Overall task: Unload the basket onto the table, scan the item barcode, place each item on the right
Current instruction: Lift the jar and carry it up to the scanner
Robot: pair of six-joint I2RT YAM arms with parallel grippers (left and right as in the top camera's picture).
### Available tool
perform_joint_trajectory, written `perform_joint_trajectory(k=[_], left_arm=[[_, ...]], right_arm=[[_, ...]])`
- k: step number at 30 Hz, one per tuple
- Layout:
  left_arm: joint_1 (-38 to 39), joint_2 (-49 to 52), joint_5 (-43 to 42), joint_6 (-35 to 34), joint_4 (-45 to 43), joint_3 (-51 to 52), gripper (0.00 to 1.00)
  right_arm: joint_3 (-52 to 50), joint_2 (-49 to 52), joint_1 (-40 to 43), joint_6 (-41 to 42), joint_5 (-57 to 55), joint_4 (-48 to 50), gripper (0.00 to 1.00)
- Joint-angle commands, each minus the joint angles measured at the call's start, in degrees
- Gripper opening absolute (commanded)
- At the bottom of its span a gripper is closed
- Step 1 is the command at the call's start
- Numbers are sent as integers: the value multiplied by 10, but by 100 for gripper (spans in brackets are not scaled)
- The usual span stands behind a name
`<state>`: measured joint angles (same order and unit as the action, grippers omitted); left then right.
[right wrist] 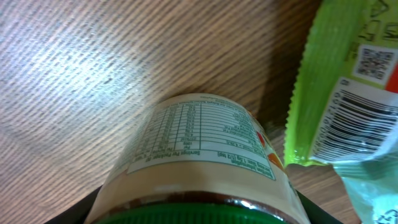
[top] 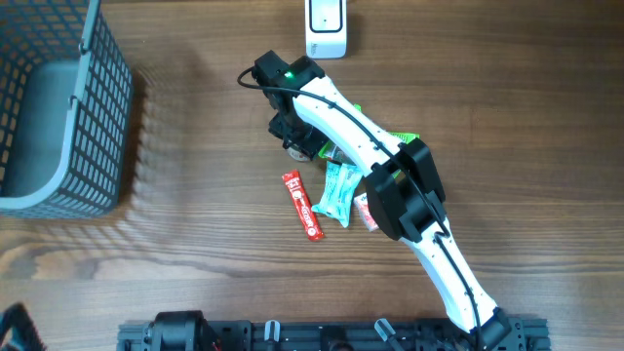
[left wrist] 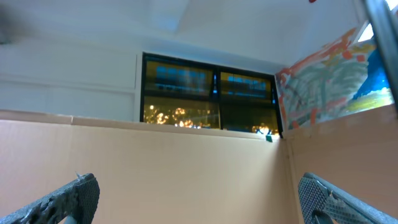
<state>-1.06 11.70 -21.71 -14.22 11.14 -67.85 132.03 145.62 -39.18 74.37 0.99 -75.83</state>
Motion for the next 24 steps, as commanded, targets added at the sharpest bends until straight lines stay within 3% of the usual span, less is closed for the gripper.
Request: perform_joint_trajectory(k=[1,6,19,24], left_arm=[[3,-20,-5,4,0,2,100],[3,-20,-2,6,0,7,100],[3,-20,23,6,-31,50,100],[3,-20,23,6,-32,50,100]], right_arm=[[-5,-7,-2,-2,-9,-16,50],[-5,-7,-2,-33,10,-30,50],[-5,-32,45,-285,292,-76,50],[-5,-47,85,-369,376,-135,50]])
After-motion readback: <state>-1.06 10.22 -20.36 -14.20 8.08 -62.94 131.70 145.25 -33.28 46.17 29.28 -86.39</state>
